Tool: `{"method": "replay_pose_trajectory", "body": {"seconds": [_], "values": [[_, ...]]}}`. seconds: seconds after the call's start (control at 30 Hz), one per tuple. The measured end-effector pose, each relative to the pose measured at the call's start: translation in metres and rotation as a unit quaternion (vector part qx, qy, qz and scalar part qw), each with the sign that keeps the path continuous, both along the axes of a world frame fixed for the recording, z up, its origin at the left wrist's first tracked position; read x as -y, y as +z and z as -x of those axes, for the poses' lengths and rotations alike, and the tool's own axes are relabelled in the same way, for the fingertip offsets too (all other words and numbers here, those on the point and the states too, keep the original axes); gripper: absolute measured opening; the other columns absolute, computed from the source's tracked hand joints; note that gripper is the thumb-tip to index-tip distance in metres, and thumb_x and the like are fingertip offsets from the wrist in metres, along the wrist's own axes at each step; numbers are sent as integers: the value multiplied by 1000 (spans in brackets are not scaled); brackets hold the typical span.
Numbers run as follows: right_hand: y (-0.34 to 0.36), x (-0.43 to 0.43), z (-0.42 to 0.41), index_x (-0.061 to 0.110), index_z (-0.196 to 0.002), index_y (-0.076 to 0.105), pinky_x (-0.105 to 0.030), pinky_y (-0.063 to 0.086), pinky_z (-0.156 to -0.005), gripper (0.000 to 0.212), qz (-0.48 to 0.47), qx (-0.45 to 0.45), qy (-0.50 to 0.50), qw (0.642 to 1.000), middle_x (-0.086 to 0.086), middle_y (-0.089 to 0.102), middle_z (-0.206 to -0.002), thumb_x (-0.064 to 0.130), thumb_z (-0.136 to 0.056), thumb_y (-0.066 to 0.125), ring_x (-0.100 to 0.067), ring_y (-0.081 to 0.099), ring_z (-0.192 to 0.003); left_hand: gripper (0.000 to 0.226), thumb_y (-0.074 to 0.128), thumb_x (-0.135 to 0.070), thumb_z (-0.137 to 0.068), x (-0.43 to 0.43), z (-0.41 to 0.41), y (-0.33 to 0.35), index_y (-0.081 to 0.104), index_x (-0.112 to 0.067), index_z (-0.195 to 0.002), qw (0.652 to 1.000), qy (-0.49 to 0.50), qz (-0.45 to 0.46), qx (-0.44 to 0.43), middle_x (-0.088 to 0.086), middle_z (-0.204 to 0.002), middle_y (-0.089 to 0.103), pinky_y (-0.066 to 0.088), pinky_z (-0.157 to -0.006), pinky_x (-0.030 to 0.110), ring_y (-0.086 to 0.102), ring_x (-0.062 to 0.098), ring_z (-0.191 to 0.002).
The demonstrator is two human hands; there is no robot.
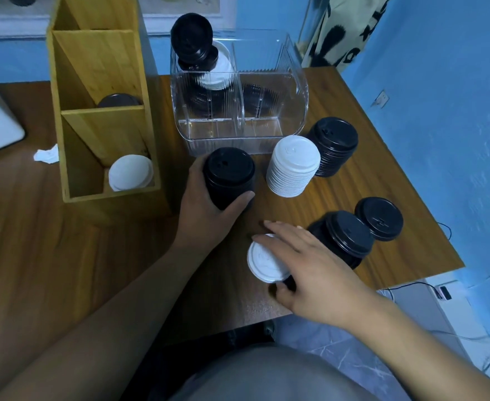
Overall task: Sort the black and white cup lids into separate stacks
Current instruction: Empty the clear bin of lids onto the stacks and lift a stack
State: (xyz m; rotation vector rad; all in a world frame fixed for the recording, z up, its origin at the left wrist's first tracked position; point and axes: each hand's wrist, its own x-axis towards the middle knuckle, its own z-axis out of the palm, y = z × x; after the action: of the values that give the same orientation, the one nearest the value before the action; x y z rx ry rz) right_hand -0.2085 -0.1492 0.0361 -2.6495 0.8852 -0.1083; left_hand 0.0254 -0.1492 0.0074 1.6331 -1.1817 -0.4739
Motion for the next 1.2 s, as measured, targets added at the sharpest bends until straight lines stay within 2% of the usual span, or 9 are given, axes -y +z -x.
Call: {"method": "replay_pose_trajectory", "body": {"seconds": [0.1, 0.17, 0.3, 0.43, 0.53, 0.73, 0.93, 1.1, 1.2], "values": [[-4, 0, -7, 24, -146, 47, -41, 43, -111, 72, 32, 8, -36, 999, 1, 49, -149, 54, -84, 67, -21, 47, -132, 91, 86, -41, -78, 0, 0, 0, 34, -23, -151, 1000, 1, 1, 1, -17, -141, 44, 38, -110, 15, 43, -1, -134], [-7, 1, -11, 25, -142, 52, -41, 49, -102, 66, 17, 20, -33, 999, 4, 55, -142, 57, -86, 68, -18, 49, -125, 91, 87, -41, -78, 0, -1, -1, 34, -23, -150, 1000, -1, 4, -2, -17, -141, 45, 37, -109, 14, 43, -6, -132], [14, 26, -4, 27, -134, 62, -36, 44, -110, 65, -52, 130, -35, 989, 11, 59, -141, 59, -79, 75, -10, 51, -131, 90, 87, -42, -78, -1, -1, 1, 31, -34, -148, 1000, -2, -6, -6, -23, -141, 42, 33, -107, 6, 39, -9, -132], [55, 81, 2, 28, -130, 68, -39, 43, -111, 60, -1, 220, -110, 969, 12, 62, -139, 55, -77, 79, -10, 54, -131, 90, 86, -43, -77, -1, -1, 3, 27, -43, -145, 1000, -10, -12, -7, -32, -137, 40, 34, -107, 6, 37, -19, -130], [70, 117, -3, 29, -132, 67, -42, 44, -111, 57, 29, 194, -130, 972, 9, 60, -142, 50, -80, 78, -12, 53, -133, 92, 87, -42, -77, 0, 0, 2, 27, -41, -148, 1000, -7, -23, -11, -35, -136, 37, 32, -103, 4, 32, -26, -127], [68, 141, -19, 29, -132, 67, -43, 40, -114, 52, 38, 73, -101, 991, 2, 54, -149, 52, -86, 71, -23, 50, -136, 91, 87, -42, -77, 1, 0, 1, 25, -48, -143, 1000, -8, -22, -7, -44, -133, 35, 33, -103, 4, 35, -22, -129], [57, 133, -22, 22, -142, 59, -34, 30, -118, 49, 65, 32, -99, 992, -3, 42, -159, 43, -98, 63, -20, 39, -147, 92, 87, -43, -76, 1, -1, 1, 25, -48, -144, 1000, -9, -28, -8, -41, -135, 35, 34, -107, 11, 33, -23, -129], [40, 127, -20, 19, -143, 57, -39, 36, -118, 48, 96, 40, -86, 991, -6, 38, -161, 42, -102, 54, -22, 33, -150, 93, 86, -43, -76, 2, 0, 1, 22, -48, -144, 999, -7, -37, 0, -49, -131, 31, 30, -101, 1, 29, -29, -126], [42, 123, -18, 20, -144, 57, -41, 37, -118, 48, 104, 43, -79, 991, -6, 40, -160, 43, -102, 53, -23, 35, -149, 94, 86, -45, -76, 1, 0, 1, 22, -48, -145, 999, -8, -34, 3, -46, -133, 31, 31, -104, 4, 30, -27, -128]]}}
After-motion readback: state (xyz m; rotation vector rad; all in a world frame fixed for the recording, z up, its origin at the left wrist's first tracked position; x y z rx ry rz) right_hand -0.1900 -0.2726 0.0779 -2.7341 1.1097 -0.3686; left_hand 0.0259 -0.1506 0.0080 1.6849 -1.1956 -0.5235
